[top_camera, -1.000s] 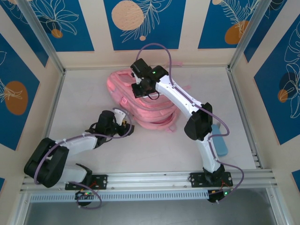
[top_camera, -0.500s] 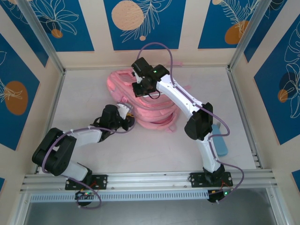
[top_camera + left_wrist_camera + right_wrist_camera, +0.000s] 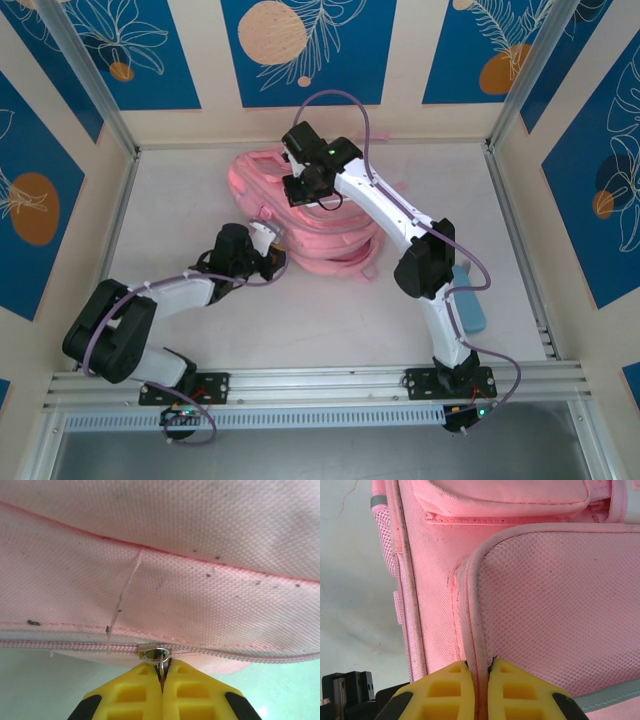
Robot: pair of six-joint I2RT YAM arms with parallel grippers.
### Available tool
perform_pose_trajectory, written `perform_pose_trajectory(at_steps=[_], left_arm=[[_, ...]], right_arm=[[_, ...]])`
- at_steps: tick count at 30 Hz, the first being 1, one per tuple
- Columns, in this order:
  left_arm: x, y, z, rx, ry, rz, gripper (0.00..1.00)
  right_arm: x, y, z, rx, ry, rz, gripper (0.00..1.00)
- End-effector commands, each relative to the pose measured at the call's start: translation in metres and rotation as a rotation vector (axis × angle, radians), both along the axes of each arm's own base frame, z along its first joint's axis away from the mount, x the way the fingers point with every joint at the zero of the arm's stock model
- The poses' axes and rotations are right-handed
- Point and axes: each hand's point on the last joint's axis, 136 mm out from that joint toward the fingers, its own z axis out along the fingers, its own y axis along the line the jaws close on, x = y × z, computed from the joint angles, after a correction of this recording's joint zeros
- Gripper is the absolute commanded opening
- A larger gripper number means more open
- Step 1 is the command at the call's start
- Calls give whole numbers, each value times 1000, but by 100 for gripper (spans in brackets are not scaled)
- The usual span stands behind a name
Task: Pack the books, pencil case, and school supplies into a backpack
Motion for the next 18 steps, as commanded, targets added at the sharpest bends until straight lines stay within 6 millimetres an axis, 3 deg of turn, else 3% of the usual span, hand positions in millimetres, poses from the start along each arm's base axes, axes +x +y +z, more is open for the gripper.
perform_pose_trajectory(at_steps=[1, 10, 18], left_arm=[[-21, -17, 8, -56, 18, -89, 0], [-42, -38, 10, -70, 29, -140, 0], [-65, -74, 26, -118, 18, -232, 0]], right_arm=[[6, 8, 60, 142, -107, -3, 0], [7, 11, 58, 149, -104, -2, 0], [7, 17, 50, 164, -69, -7, 0]])
